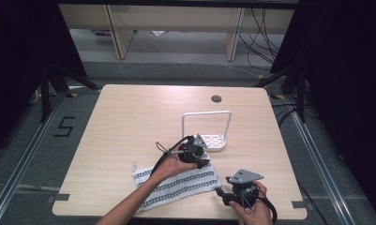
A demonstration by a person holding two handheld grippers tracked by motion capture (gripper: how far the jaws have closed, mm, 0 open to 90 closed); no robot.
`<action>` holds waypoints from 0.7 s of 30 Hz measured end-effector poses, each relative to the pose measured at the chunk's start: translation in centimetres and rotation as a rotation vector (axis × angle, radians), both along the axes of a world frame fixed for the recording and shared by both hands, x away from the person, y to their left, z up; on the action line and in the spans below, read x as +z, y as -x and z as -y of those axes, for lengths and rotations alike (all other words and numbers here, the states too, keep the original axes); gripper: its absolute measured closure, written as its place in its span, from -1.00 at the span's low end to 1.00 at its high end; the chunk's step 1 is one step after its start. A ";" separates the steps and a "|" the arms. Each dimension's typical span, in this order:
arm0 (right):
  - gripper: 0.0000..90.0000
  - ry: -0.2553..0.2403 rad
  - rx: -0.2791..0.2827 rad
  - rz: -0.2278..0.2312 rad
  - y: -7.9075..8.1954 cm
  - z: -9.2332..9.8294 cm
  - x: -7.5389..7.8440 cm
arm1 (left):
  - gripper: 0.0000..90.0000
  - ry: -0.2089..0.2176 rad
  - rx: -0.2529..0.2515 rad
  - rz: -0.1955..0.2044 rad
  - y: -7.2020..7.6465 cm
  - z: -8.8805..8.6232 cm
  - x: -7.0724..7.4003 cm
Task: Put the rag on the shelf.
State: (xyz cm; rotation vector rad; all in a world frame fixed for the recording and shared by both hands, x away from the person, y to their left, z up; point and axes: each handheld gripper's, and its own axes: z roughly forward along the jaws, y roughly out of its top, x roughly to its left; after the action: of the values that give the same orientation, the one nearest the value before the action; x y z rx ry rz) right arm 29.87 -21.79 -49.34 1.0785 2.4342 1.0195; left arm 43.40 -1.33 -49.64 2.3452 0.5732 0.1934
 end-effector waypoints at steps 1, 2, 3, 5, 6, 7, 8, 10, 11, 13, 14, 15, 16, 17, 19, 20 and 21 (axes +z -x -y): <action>-0.08 -0.001 -0.004 -0.007 0.0 -0.1 0.0 | 0.23 -0.004 -0.001 -0.001 -0.1 0.1 -0.1; -0.08 -0.009 -0.015 -0.038 0.1 -0.2 0.0 | 0.23 -0.007 -0.002 0.002 -0.1 0.1 -0.2; -0.08 0.002 0.002 0.000 -0.2 -0.1 -0.1 | 0.23 -0.014 -0.009 0.004 -0.3 0.1 -0.2; -0.07 0.003 -0.020 -0.038 -0.2 -0.4 -0.2 | 0.22 -0.001 -0.002 -0.007 -0.4 0.3 -0.3; -0.07 0.011 0.000 -0.011 -0.6 -0.4 -0.3 | 0.22 -0.008 -0.007 -0.005 -0.5 0.3 -0.3; -0.07 0.012 0.002 -0.014 -0.7 -0.4 -0.4 | 0.22 -0.008 -0.007 -0.005 -0.5 0.3 -0.3; -0.06 0.005 0.001 -0.026 -0.9 -0.6 -0.6 | 0.22 0.004 0.016 -0.014 -0.4 0.7 -0.5; -0.05 0.011 0.008 -0.020 -1.1 -0.6 -0.7 | 0.22 -0.025 -0.007 -0.007 -0.6 0.6 -0.4; -0.03 0.010 0.000 -0.044 -1.1 -0.8 -0.8 | 0.22 -0.016 0.012 -0.014 -0.5 0.9 -0.5; 0.00 0.013 0.002 -0.043 -1.3 -0.9 -0.9 | 0.23 -0.027 0.010 -0.023 -0.6 1.0 -0.4; 0.01 0.013 0.003 -0.044 -1.4 -0.9 -1.0 | 0.25 -0.044 -0.004 -0.018 -0.6 0.9 -0.4; 0.04 0.008 0.006 -0.041 -1.6 -0.8 -1.1 | 0.26 -0.036 0.006 -0.021 -0.6 1.0 -0.4; 0.05 -0.001 -0.004 -0.051 -1.6 -0.7 -1.1 | 0.28 -0.037 0.008 -0.017 -0.6 1.0 -0.4; 0.07 0.005 -0.001 -0.048 -1.7 -0.6 -1.3 | 0.31 -0.036 0.010 -0.016 -0.6 1.0 -0.4; 0.17 0.011 0.004 -0.048 -1.9 -0.6 -1.4 | 0.39 -0.033 0.022 -0.014 -0.7 0.9 -0.5; 0.22 0.009 0.004 -0.045 -1.9 -0.6 -1.4 | 0.43 -0.028 0.025 -0.020 -0.7 0.9 -0.5; 0.30 0.012 0.012 -0.044 -2.0 -0.5 -1.4 | 0.48 -0.030 0.028 -0.018 -0.7 0.8 -0.5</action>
State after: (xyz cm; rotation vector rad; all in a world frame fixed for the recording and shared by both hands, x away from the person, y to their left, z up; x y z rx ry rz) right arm 31.83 -21.25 -50.77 1.0956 2.4809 0.9936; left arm 44.11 -2.18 -50.10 2.3710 0.6156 0.1947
